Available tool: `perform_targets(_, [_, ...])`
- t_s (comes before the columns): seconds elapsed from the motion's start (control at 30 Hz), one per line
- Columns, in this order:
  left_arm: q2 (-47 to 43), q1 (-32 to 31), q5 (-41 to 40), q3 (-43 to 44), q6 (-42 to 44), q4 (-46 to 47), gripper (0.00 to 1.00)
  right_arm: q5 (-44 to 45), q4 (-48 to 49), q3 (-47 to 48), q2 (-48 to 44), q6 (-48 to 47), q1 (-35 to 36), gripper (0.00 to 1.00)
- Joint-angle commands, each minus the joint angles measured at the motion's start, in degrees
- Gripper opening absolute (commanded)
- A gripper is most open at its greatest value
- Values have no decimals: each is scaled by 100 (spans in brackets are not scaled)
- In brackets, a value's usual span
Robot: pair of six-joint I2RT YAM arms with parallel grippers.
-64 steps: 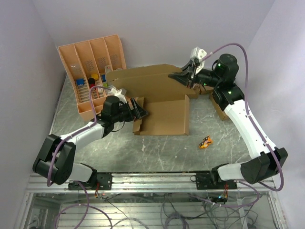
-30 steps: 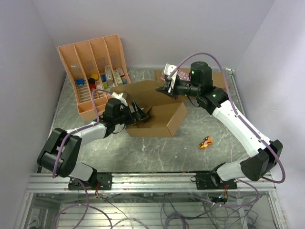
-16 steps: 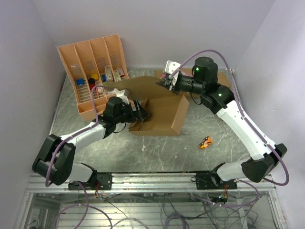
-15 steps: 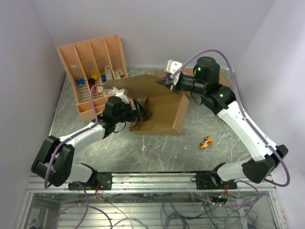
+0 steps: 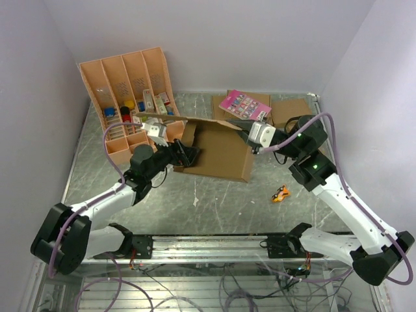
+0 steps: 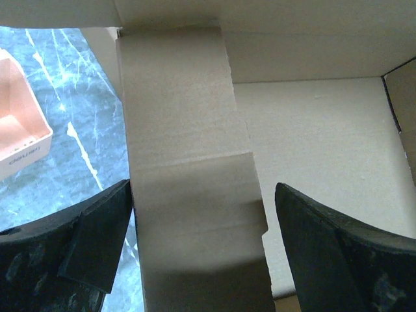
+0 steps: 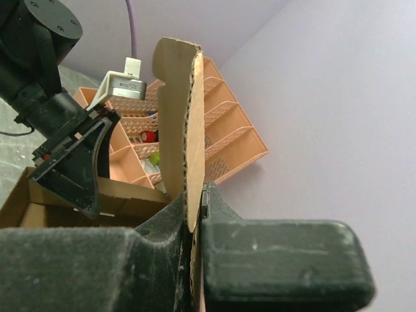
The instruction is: Fold the paper box
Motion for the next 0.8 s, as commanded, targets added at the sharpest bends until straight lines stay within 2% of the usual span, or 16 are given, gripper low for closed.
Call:
perform_targets(0.0, [-57,-123,131,-253,341,1120,99,-22,711,-470,-192,-416,75,0])
perform_targets(0.07, [-14,-301,-136,-177,613,785,100,124,895,-674,-246,-416,95,0])
perform_targets(0.17, [-115,-791,-1186,104,1419,-112,100,221,1057,-981,-314,-480,119,0])
perform_targets(0.23, [-288,-915,-1553,-33,1568,-179,100,215,1137,-1121,-411,-607,130,0])
perform_targets(0.4, [-816,-925,-1225,-671,1381,252,100,177,1282,-1385,-736,-855,128,0])
perform_targets(0.57, [-855,-938,-812,-881,1041,69,100,284,1381,-1720,-1025,-973,127,0])
perform_targets(0.77, [-1075,-1299,-1034,-933,1084,-125,100,564,1614,-2059,-1134,-1113,128,0])
